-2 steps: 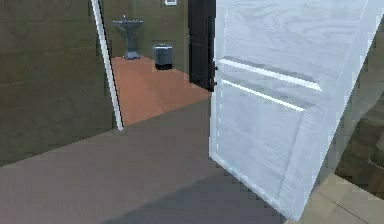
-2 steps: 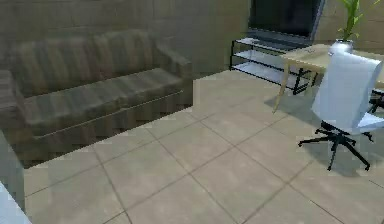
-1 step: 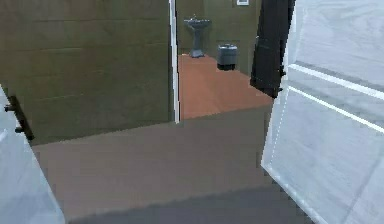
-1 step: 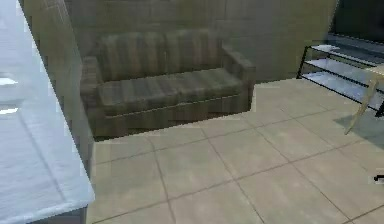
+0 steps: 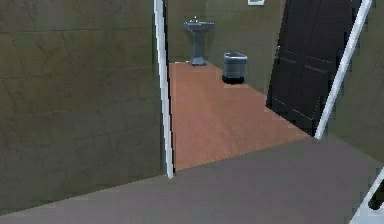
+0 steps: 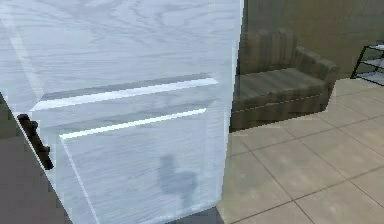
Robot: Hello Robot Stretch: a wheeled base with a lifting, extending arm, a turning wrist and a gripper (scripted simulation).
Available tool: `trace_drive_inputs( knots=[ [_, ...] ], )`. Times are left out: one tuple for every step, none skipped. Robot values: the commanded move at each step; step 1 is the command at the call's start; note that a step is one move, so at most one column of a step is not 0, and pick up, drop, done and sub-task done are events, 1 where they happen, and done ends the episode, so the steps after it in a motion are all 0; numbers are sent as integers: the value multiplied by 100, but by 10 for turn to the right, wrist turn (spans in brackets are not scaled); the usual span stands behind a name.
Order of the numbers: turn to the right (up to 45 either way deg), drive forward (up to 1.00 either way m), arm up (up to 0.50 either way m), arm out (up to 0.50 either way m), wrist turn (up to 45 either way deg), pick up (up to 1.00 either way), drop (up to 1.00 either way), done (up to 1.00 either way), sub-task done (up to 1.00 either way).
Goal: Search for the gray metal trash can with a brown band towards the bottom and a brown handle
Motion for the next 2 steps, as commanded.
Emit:
trace_drive_inputs(
  knots=[
    [-60, 0, 0, 0, 0, 0, 0, 0, 0],
    [0, 50, 0, 0, 0, 0, 0, 0, 0]
  ],
)
